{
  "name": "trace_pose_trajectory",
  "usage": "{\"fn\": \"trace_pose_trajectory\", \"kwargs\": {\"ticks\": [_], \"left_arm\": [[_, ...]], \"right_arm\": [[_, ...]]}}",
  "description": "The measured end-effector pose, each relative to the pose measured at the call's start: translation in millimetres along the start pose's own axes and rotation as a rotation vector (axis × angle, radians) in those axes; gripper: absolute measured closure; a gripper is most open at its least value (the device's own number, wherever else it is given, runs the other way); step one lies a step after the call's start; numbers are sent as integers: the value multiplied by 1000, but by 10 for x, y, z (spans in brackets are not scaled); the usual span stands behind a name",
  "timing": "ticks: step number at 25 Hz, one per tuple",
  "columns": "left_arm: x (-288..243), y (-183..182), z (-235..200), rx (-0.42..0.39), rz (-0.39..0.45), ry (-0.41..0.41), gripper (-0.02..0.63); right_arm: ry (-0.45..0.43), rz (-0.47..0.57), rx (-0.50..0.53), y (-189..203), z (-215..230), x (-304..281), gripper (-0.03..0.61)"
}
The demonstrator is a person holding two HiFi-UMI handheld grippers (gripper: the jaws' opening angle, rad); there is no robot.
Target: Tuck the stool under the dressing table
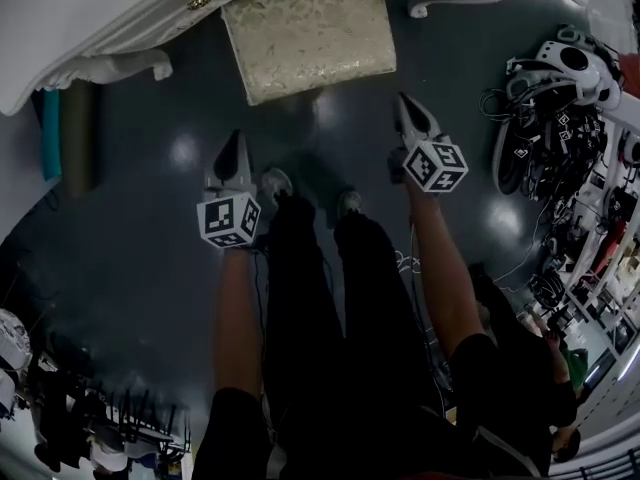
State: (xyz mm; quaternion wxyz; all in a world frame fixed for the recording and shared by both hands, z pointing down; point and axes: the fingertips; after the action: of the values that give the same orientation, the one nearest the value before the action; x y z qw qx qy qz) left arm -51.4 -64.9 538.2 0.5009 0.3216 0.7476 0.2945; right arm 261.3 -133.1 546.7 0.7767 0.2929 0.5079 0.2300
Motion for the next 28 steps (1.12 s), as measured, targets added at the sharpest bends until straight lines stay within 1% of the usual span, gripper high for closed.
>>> {"fn": "trace_pose_trajectory", "kwargs": {"ticks": [3, 5, 7, 10, 13, 17, 21, 26, 28], "left_arm": [[35, 134, 84, -30, 31, 6, 606], [16, 261, 147, -21, 44, 13, 606], [-26, 353, 208, -19, 70, 5, 606], [-152, 447, 281, -75, 114, -33, 606], [-291, 572, 302, -95, 146, -51, 606], [-424, 791, 253, -124, 155, -74, 606], [-599, 1039, 147, -160, 159, -73, 606], [-761, 1248, -17, -198, 210, -84, 606], [-793, 1293, -64, -205, 225, -97, 606]], "right_arm": [[-7, 25, 0, 130, 57, 22, 581], [-32, 36, -3, 223, 89, 7, 580], [-40, 50, 31, 304, 109, -17, 580], [-37, 92, 91, 407, 161, -89, 580], [-52, 135, 115, 497, 203, -194, 580], [-83, 174, 110, 635, 282, -344, 581], [-109, 191, 111, 811, 411, -565, 581], [-147, 216, 122, 1023, 517, -816, 581], [-166, 227, 151, 1064, 523, -868, 580]]}}
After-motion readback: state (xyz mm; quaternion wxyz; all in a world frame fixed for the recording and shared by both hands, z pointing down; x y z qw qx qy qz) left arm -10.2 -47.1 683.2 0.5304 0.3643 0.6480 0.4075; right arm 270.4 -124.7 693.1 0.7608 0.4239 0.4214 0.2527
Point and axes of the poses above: the fingertips, and each gripper's own axes: x backward along the fingers, z to its right, y out of its underside, and after that the axes turned 4 degrees about -z, right-handed
